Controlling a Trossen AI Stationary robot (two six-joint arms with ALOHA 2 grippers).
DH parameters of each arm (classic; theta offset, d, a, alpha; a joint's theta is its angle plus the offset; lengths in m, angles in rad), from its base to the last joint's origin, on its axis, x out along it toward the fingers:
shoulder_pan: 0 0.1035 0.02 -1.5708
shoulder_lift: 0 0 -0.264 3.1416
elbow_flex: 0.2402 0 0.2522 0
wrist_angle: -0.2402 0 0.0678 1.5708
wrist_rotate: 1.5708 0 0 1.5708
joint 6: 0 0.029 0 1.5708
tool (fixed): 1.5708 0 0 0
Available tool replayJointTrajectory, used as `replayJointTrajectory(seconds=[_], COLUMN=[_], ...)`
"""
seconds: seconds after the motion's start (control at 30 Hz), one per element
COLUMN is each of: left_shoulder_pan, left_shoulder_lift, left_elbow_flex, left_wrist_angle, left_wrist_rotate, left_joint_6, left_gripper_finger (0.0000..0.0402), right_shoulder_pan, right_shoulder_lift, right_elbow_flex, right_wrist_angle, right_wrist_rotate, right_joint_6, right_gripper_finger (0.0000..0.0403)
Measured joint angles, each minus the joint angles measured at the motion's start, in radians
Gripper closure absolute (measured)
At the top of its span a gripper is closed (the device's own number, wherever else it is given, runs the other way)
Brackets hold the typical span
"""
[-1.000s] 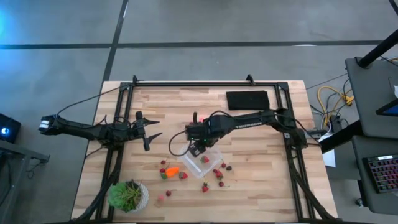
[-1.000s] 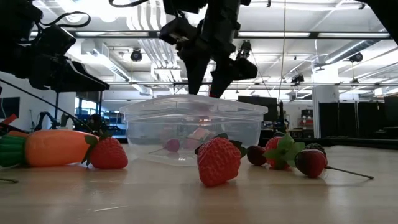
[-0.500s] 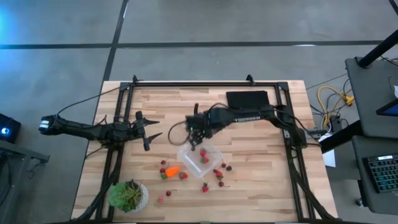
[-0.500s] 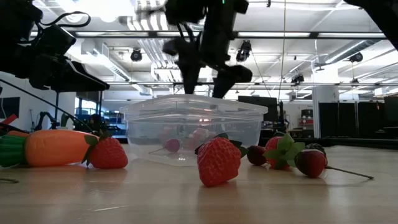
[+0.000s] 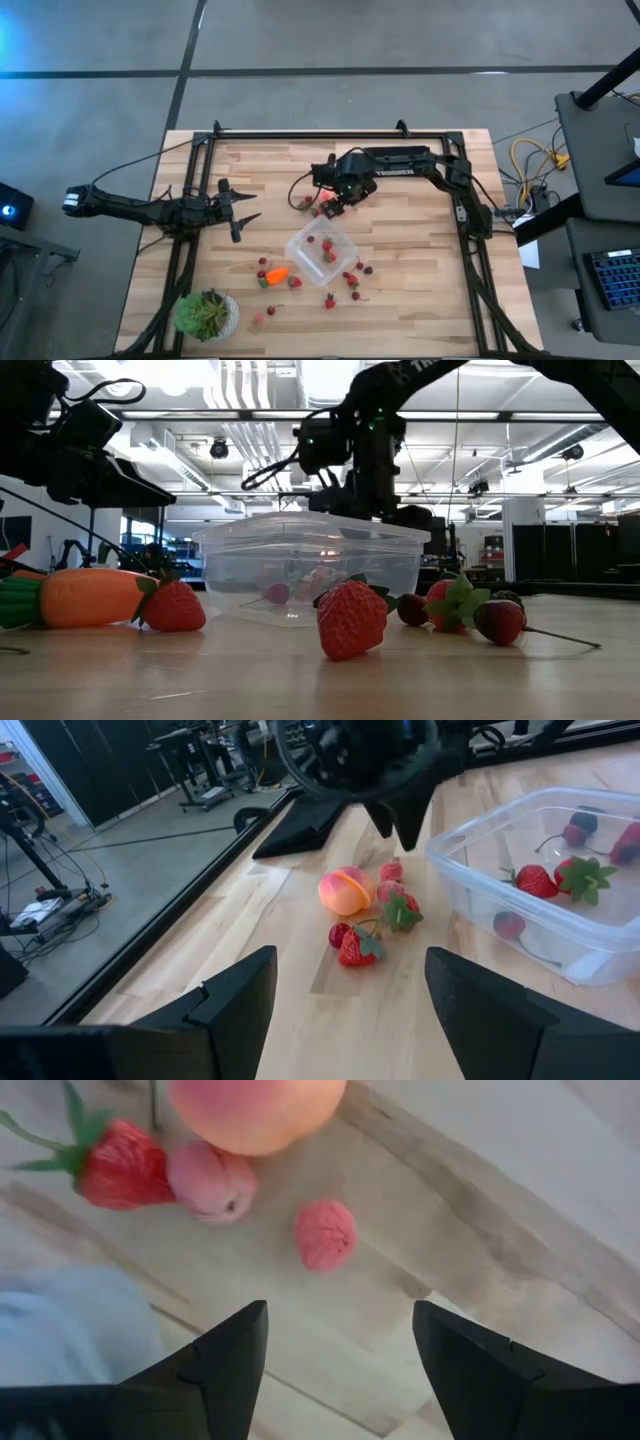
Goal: Pick and placing Produce into tupperware
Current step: Put the pink peach into the transparent container
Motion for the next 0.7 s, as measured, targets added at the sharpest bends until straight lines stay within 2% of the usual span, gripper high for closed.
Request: replayJointTrajectory(seconds=[0.27,0.47,0.7], left_shoulder_pan=[0.0,0.0,0.0], left_shoulder_lift=[0.0,0.0,0.0], left_elbow_flex=[0.0,0.0,0.0], left_wrist_angle=[0.0,0.001,0.001], left_wrist_rotate=[0.0,0.0,0.0], left_joint_6=[0.0,0.0,0.0], left_gripper_finger=[0.016,0.016,0.016], right_shoulder_pan=[-0.013,-0.019,-0.019], right_shoulder_lift=[0.0,0.0,0.005], right_elbow_flex=[-0.075,-0.092,-0.094], right_wrist_angle=[0.208,0.208,0.207], right_wrist_rotate=[0.002,0.029,0.041], right_joint_6=[0.027,0.041,0.036], right_gripper_finger=[0.0163,0.0165,0.0187])
